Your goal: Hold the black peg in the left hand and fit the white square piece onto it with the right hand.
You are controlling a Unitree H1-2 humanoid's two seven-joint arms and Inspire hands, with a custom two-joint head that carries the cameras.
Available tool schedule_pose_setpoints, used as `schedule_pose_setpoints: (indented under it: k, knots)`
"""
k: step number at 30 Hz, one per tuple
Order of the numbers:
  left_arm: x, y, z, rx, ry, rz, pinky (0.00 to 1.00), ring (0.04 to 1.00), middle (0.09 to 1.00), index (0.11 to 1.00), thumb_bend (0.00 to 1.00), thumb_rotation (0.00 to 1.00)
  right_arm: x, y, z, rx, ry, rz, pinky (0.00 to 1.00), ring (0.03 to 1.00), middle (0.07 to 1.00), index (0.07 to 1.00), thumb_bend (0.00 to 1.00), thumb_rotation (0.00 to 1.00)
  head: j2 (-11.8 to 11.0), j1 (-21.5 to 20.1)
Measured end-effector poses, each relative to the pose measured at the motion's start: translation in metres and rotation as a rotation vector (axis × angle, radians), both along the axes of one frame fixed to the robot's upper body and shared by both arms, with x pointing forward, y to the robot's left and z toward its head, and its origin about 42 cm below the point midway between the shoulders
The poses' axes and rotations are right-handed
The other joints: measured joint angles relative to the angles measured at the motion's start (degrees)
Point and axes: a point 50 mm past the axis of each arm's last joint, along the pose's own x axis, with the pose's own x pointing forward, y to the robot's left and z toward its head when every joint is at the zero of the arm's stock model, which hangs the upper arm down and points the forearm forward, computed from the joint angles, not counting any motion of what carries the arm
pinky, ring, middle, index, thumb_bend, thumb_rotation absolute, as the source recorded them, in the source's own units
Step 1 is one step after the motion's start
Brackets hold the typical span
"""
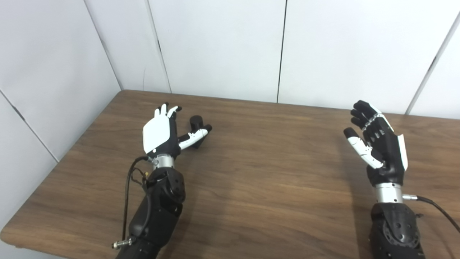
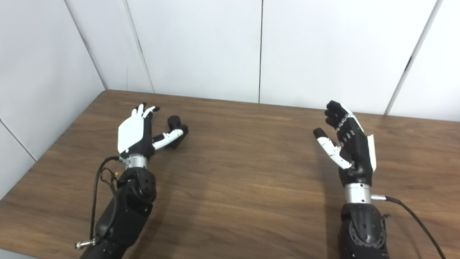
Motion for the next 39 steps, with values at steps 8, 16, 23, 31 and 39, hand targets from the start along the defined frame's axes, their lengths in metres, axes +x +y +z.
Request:
schedule_pose_setpoints:
  k: [8,16,23,31,39]
  knots:
    - [-0.007,-0.006,-0.008,0.013,0.046,-0.01,0.9,1.0,1.0,0.827,1.0,0.78,0.0,0.0,0.0,0.0,0.0,-0.001,0.79,0.799,0.813,0.782,0.63,0.31,0.4,0.1]
    - [-0.007,-0.012,-0.022,0.046,0.098,0.01,0.9,1.0,1.0,0.8,0.97,0.66,-0.001,0.0,0.0,-0.004,-0.002,-0.003,0.81,0.808,0.817,0.789,0.63,0.33,0.9,-0.1]
    - [-0.006,-0.012,-0.039,0.082,0.159,0.042,0.9,1.0,1.0,0.795,0.93,0.64,-0.002,0.0,0.0,-0.004,-0.005,-0.004,0.81,0.815,0.822,0.794,0.64,0.35,1.1,0.1]
    - [-0.004,-0.007,-0.048,0.118,0.146,0.101,0.92,1.0,1.0,0.791,0.89,0.64,-0.004,-0.005,0.001,-0.006,-0.011,-0.009,0.79,0.799,0.816,0.788,0.65,0.35,1.6,0.1]
    - [0.004,-0.005,-0.048,0.148,0.114,0.142,0.92,1.0,1.0,0.757,0.84,0.59,-0.007,-0.007,0.001,-0.007,-0.015,-0.013,0.79,0.799,0.812,0.782,0.67,0.35,2.0,0.3]
